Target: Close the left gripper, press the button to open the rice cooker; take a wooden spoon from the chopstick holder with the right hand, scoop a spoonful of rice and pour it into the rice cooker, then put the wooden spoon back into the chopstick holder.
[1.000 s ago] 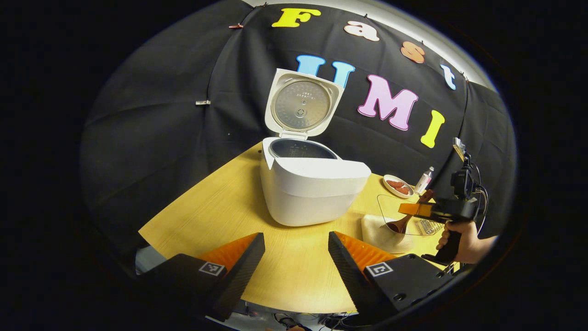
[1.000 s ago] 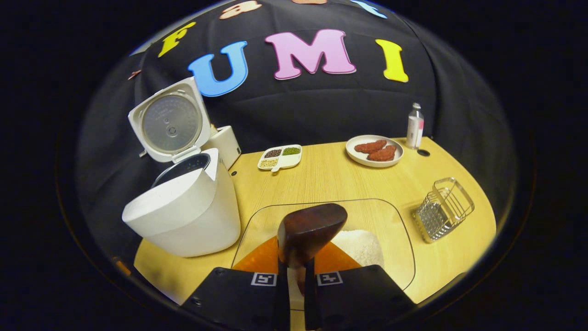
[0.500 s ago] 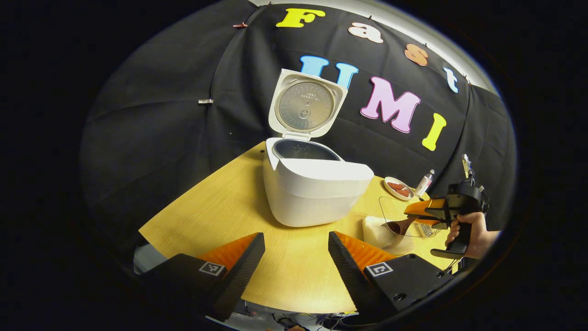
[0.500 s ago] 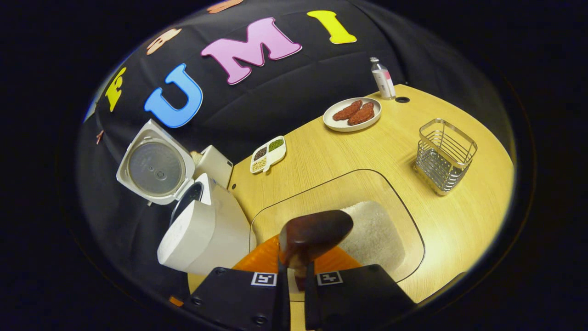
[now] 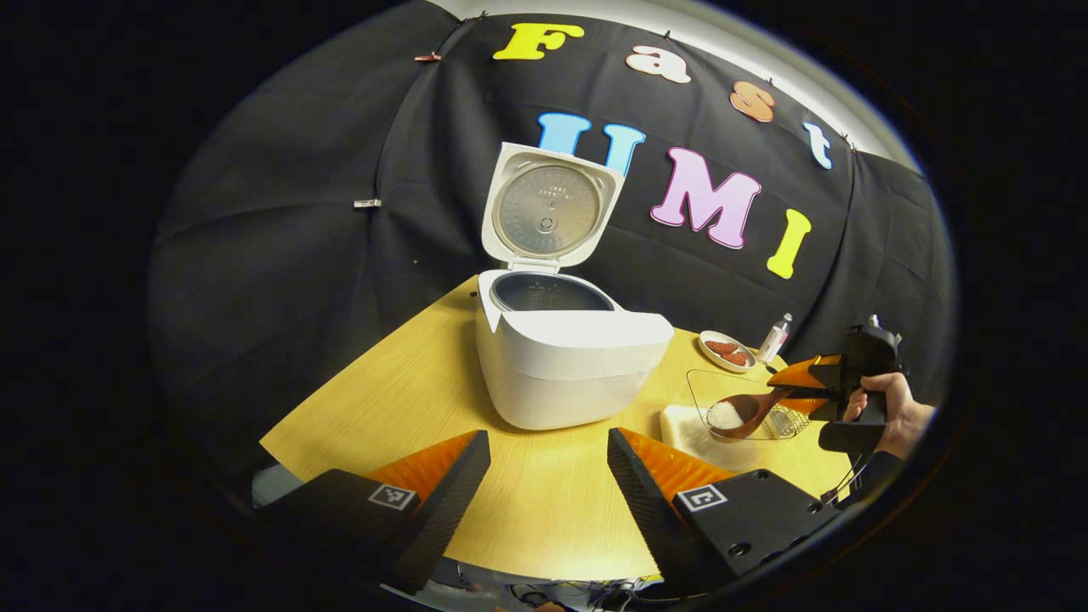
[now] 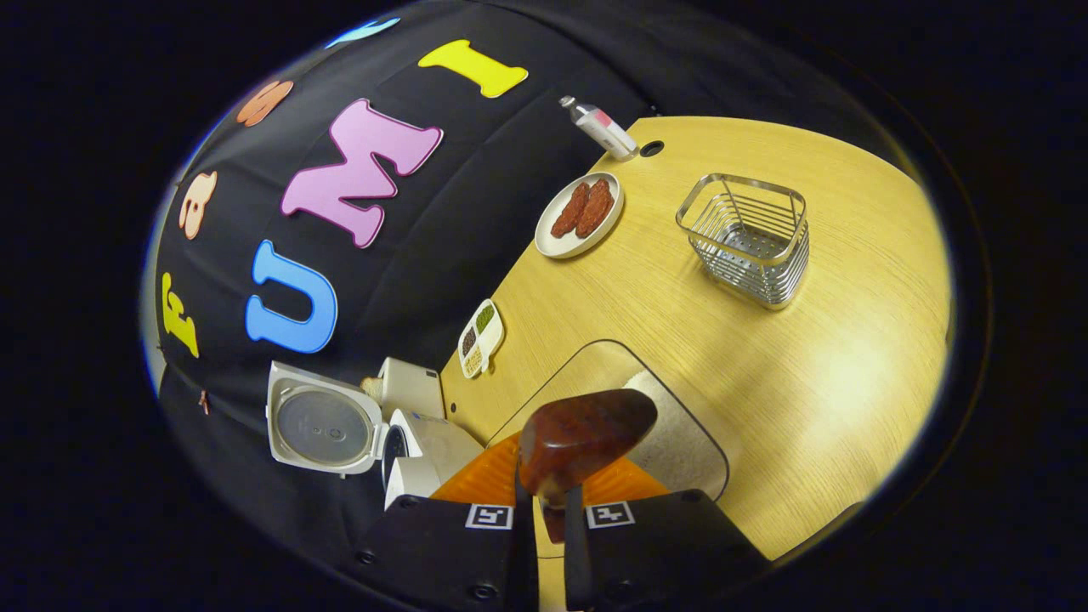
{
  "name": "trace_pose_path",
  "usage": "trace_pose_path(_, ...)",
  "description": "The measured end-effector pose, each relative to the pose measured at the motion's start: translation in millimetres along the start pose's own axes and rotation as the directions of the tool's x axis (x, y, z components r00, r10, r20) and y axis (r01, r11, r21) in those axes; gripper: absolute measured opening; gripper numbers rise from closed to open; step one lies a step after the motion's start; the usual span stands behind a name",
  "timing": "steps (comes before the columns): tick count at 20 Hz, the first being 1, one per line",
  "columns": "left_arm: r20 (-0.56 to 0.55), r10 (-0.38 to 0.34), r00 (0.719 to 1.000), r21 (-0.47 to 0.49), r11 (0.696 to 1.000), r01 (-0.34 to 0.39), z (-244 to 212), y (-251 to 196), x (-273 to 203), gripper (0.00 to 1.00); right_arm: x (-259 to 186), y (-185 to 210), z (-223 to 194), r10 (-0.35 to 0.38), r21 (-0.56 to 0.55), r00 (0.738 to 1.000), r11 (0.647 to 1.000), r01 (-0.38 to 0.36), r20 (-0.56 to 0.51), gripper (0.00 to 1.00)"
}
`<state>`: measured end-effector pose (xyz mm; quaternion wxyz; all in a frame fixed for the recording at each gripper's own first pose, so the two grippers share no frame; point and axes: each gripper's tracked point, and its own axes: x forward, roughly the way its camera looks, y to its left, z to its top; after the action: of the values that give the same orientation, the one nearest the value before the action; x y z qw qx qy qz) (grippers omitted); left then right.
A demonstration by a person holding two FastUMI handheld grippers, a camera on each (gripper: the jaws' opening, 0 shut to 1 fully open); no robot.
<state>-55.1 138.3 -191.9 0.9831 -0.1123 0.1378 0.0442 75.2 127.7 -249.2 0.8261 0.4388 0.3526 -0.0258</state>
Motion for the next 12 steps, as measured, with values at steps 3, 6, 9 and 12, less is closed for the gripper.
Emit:
trace_pose_path(3,0.010,0.003,1.000,0.001,1.000,-0.003,6.8,0.3,-3.5,0.96,-7.2,11.2,15.8,0.014,0.045,1.000,0.999,-0.015,0.012,0.16)
trace_pose_path(6,0.003,-0.005,1.000,-0.026,1.000,0.005,4.4,-3.4,-3.6,0.96,-15.5,29.4,32.3,0.042,0.090,0.999,0.995,-0.044,0.031,0.16)
trace_pose_path(9,0.007,-0.003,1.000,-0.032,0.999,0.003,6.5,-4.1,-2.1,0.96,-20.2,54.1,46.9,0.084,0.139,0.996,0.986,-0.088,0.034,0.17)
trace_pose_path(12,0.013,-0.005,1.000,-0.036,0.999,0.006,10.9,-4.6,0.7,0.96,-19.8,83.2,54.2,0.120,0.154,0.992,0.980,-0.125,0.038,0.17)
